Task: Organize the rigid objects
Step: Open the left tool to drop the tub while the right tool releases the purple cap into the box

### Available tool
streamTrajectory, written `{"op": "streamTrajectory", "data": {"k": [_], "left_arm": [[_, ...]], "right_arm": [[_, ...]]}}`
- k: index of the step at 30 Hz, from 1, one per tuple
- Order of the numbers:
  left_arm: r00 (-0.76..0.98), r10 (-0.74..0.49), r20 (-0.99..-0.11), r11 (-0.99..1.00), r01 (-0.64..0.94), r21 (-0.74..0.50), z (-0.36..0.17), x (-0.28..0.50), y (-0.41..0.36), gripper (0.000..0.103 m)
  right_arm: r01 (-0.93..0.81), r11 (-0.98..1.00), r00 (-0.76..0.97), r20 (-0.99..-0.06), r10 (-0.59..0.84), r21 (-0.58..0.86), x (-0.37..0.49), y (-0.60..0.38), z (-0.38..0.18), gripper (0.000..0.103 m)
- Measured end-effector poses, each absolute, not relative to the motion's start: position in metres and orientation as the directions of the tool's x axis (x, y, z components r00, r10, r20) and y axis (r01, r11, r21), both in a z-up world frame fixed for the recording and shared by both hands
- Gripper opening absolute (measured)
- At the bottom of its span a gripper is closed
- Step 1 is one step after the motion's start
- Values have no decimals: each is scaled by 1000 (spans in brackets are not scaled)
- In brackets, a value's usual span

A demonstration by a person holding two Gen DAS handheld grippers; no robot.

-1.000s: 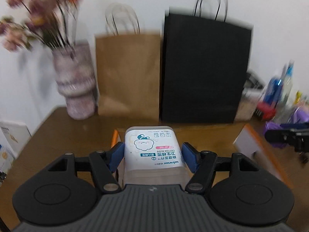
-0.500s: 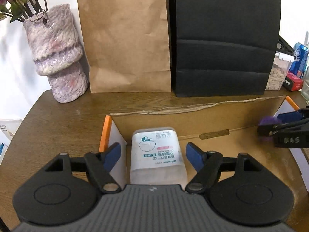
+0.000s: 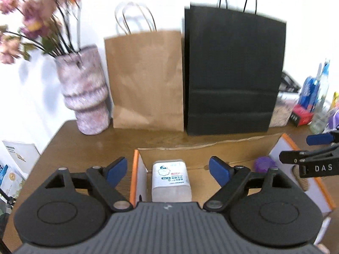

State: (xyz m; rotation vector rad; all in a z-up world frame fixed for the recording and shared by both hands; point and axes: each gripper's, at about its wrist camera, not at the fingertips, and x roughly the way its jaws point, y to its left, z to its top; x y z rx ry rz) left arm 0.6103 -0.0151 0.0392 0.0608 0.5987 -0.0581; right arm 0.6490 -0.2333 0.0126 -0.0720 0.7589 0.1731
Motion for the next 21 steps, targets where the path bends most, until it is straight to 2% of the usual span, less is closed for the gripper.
{"op": "streamTrajectory", "data": {"k": [5,10,15,18,21], "left_arm": [[883,-40,-467,997,67,41,74,534,-16,94],[927,-49,-372,996,74,55,85,447,-22,96],[957,-90,-275,995,100,22,84,354,-24,99],[971,-100,-217,994,109,31,75,296,-24,99],[984,-70,-165,996,77,37,59,241,-22,103]], "right_arm": [[-195,981,760,-631,155,6,580,-248,50,84],[-210,978,821,-542,180,7,494,-259,70,87],[-205,979,880,-435,193,20,405,-265,73,90],[-189,982,916,-357,182,16,346,-266,65,95],[-184,983,938,-292,184,27,287,-263,51,99]]}}
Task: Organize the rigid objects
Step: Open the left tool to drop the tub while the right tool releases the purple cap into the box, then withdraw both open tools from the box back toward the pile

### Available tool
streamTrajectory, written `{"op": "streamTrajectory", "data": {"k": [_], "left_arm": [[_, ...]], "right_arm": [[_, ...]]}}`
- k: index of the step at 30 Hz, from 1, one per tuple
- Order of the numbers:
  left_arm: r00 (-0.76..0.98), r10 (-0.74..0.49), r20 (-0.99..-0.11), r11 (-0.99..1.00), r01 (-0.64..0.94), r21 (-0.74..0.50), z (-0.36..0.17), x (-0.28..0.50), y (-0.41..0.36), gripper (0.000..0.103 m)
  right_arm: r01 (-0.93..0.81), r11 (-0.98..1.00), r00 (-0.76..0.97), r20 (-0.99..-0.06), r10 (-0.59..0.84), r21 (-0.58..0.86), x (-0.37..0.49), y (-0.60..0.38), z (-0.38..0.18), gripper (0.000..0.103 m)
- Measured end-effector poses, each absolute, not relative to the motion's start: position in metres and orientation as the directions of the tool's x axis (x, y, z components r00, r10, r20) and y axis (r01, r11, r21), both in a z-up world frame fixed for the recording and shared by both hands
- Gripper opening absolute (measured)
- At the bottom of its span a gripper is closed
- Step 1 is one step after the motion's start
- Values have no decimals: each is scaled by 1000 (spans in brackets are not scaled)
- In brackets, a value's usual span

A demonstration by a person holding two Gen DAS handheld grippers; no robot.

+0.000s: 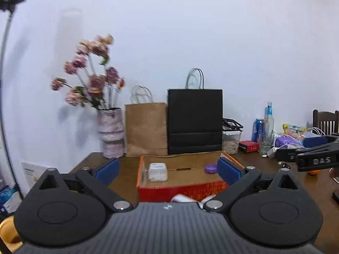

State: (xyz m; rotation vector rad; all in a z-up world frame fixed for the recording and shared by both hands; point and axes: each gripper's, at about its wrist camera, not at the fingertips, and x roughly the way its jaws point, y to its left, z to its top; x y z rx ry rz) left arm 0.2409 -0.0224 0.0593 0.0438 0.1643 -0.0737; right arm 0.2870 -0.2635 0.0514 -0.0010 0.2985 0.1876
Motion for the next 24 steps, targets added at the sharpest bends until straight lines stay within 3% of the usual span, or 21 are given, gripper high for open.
{"op": "streamTrajectory", "data": {"k": [4,9,14,17,24], "left_arm": [[997,8,-78,994,0,107,30,177,-22,103],[994,16,-112,998,-10,56,10,126,-1,103],[985,78,-153,997,-78,9,-6,83,21,103],[980,22,-197,999,-29,-33,-8,71,25,103],[983,6,-186,1000,-11,-26,-8,69,22,103]], "right_arm": [[-224,972,944,-233,233,66,215,-257,31,99],[-299,954,934,-202,296,13,142,-248,8,103],[-281,955,928,-229,295,93,94,-248,-14,103],[-249,964,931,-250,265,97,73,-245,-27,103],[-203,975,946,-242,218,85,67,-243,-35,103]]}}
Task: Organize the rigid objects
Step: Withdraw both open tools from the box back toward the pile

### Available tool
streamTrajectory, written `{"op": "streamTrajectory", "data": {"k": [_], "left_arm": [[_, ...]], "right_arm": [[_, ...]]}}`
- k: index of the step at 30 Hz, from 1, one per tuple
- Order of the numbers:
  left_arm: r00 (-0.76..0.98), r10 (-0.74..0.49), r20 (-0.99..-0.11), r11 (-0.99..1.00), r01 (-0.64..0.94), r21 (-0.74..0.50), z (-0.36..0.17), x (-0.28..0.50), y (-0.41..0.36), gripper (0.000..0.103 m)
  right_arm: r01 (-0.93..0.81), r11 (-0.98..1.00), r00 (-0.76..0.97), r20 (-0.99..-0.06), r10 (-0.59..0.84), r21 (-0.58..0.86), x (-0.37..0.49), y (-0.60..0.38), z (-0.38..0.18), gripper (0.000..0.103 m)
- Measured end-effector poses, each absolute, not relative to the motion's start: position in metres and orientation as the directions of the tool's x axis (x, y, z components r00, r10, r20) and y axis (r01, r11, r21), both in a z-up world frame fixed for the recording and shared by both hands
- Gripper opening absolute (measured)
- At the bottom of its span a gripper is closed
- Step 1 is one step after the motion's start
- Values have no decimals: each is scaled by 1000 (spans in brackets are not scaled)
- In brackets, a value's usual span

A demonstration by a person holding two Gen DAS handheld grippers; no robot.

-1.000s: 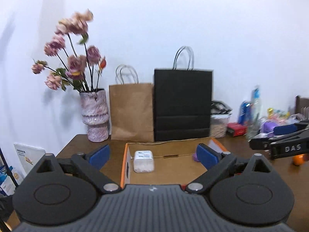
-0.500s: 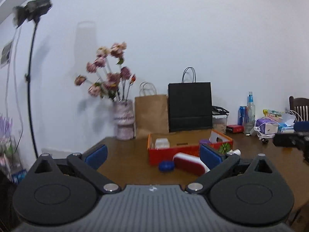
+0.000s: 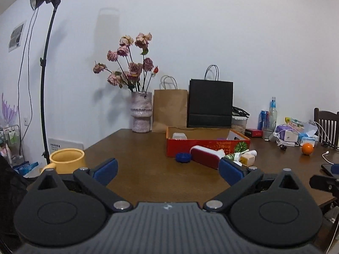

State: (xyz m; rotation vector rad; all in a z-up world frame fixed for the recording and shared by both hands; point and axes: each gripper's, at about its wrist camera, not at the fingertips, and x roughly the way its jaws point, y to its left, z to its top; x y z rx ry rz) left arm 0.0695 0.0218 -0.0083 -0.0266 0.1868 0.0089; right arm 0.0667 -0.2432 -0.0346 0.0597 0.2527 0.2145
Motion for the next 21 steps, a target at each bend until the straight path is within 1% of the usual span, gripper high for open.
{"op": "streamTrajectory", "data": {"k": [8,17,21], "left_arm": [[975,5,-220,1000,-7,-8,-19,84,17,103],[970,-1,-243,1000,5,13,-25,112,8,103],[967,1,-254,1000,3,18,-26,129,5,103]], "right_arm": [[-138,990,957,-257,135,5,80,-230,-44,103],[-194,977,954,-215,209,90,99,-243,-47,103],[-166,982,950,-252,182,86,121,-247,-45,101]]}}
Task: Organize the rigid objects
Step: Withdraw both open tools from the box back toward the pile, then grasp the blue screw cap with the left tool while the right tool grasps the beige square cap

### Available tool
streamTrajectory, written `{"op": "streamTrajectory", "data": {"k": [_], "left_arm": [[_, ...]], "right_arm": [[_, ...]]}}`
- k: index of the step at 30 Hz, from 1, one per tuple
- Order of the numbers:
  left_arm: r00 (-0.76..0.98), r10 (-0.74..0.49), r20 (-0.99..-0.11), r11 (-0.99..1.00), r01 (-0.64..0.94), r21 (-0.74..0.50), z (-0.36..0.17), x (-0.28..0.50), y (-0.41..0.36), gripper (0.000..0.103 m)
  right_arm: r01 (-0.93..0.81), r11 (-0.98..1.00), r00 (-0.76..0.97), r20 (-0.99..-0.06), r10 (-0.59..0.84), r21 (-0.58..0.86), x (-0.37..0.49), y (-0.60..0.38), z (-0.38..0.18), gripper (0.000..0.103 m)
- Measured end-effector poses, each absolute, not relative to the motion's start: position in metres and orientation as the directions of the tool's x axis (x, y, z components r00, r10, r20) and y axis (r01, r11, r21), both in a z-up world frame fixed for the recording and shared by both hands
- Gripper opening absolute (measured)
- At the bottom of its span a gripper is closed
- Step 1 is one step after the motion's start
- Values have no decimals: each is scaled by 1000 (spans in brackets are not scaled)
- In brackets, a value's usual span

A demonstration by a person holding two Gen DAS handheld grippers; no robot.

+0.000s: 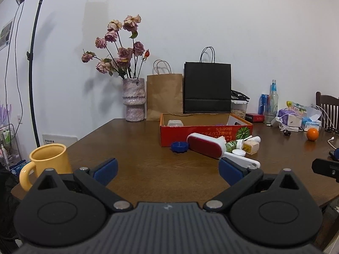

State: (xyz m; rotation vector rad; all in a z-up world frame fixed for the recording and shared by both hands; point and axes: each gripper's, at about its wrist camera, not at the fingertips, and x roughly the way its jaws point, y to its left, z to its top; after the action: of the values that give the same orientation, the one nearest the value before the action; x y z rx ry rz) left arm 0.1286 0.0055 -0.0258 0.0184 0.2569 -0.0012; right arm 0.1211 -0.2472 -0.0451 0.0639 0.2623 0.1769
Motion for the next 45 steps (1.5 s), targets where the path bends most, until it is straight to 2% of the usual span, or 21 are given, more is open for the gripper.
{"op": "streamTrajectory", "data": {"k": [7,11,13,16,19,25,28,34,38,41,42,43,45], "left_arm": [[958,7,-288,998,9,55,-26,179,2,103],[951,-9,-308,998,28,59,-26,222,2,103],[945,-17,-327,997,42,71,-25,245,2,103],[947,-23,-322,984,78,158,-27,277,-6,103],[951,-33,-308,963,113,246,-35,308,-15,103],[879,-136,-457,962,228,152,-54,385,-16,103],[848,-142,-511,968,226,106,-64,416,-14,102],[813,-132,-568,974,212,77,-83,453,-10,83],[780,-159,-605,976,217,23,-92,470,-6,77],[773,-165,-613,977,212,4,-96,477,-4,59],[774,-165,-611,978,210,2,-96,478,-3,54],[773,-169,-611,978,211,-3,-95,478,-3,54],[775,-166,-610,978,211,1,-95,478,-3,53]], "right_arm": [[-163,979,929,-314,195,123,174,-259,-43,84],[-182,980,922,-331,200,84,209,-261,-38,82],[-188,980,921,-334,199,68,230,-264,-35,77],[-189,980,912,-360,197,57,263,-269,-32,70],[-200,978,898,-390,206,57,298,-275,-33,69],[-256,959,836,-470,284,125,369,-286,-47,68],[-249,962,819,-504,273,116,398,-289,-55,65],[-249,966,785,-571,240,63,438,-286,-78,64],[-265,962,760,-600,248,62,452,-282,-91,61],[-265,960,759,-595,265,89,456,-283,-95,57],[-269,957,753,-596,279,109,457,-284,-95,50],[-272,954,747,-598,290,124,459,-285,-94,46],[-273,955,747,-601,284,112,460,-282,-93,46]]}}
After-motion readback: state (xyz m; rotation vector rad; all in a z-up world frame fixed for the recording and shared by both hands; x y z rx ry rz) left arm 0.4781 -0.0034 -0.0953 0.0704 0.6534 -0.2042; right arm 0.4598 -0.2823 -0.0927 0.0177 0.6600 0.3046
